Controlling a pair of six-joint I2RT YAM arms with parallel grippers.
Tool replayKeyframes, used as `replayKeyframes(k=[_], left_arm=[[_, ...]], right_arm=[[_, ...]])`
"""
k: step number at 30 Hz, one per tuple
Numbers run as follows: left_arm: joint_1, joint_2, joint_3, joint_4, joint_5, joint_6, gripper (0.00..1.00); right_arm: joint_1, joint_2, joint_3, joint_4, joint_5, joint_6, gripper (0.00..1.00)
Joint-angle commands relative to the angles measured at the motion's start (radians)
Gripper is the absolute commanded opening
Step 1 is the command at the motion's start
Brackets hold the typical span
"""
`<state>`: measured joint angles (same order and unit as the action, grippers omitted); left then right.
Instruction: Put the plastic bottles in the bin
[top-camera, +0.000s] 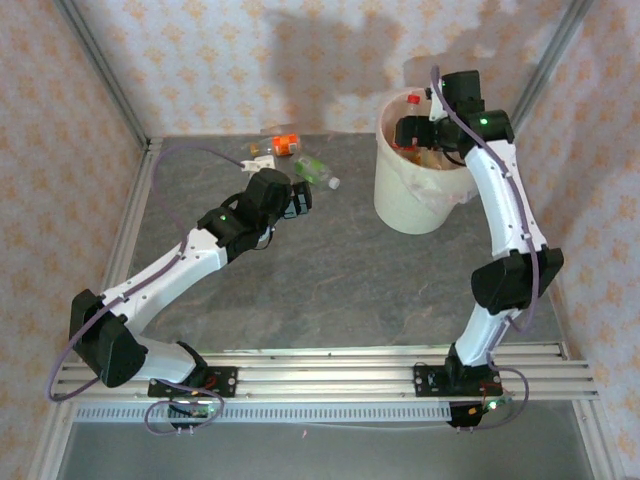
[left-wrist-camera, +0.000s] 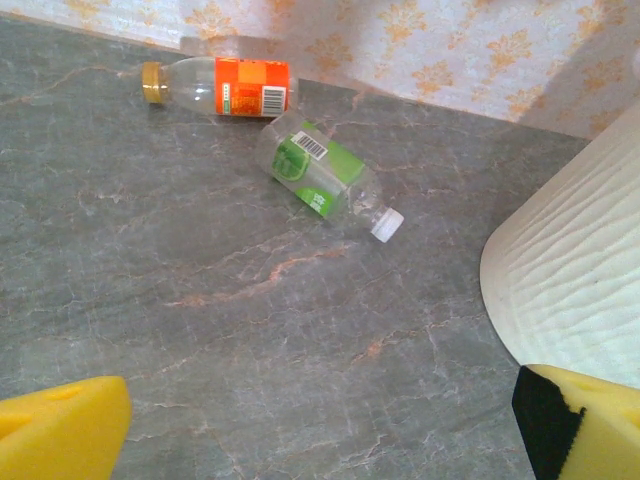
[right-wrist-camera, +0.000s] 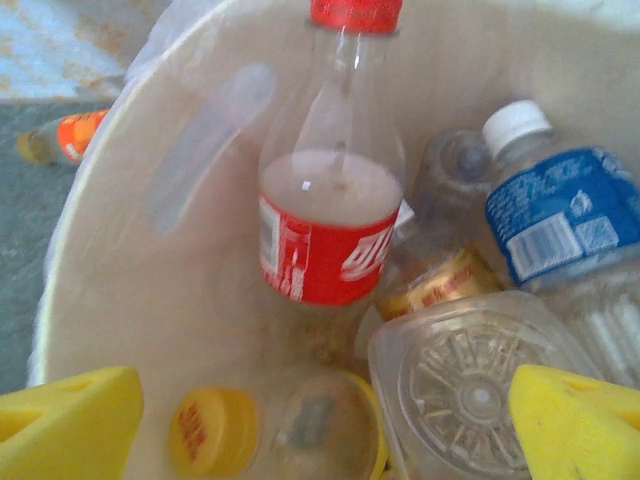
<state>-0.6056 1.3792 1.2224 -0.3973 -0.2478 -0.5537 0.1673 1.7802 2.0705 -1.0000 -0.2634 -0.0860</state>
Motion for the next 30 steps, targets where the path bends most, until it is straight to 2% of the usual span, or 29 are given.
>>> replayKeyframes(k=[1, 6, 10, 15, 19, 26, 30], left_arm=[[0.013, 0.028, 0.036, -0.024, -0.019, -0.023, 1.00], [0.013, 0.056, 0.043, -0.011, -0.004, -0.040, 1.00], [0.013, 0.080, 0.062, -0.017, 0.011, -0.044, 1.00], [0.024, 0.144, 0.109, -0.038, 0.024, -0.051, 1.00], [0.055, 0.266, 0.220, -0.092, 0.021, -0.103, 1.00], [0.102, 0.490, 0.483, -0.189, 0.029, -0.181, 1.00], [0.107, 0.520, 0.517, -0.208, 0.015, -0.204, 1.00]], right_arm=[[0.006, -0.052, -0.038, -0.122, -0.054, 0.036, 0.94], [0.007, -0.138, -0.160, -0.075, -0.065, 0.036, 0.95], [0.006, -0.133, -0.224, -0.061, -0.036, 0.044, 0.96], [0.006, -0.089, -0.177, -0.066, -0.019, 0.058, 0.96], [0.006, -0.087, -0.103, -0.044, -0.004, 0.066, 0.97], [0.010, -0.158, -0.048, 0.061, -0.019, 0.110, 0.99], [0.051, -0.216, -0.070, 0.121, -0.025, 0.108, 0.99]])
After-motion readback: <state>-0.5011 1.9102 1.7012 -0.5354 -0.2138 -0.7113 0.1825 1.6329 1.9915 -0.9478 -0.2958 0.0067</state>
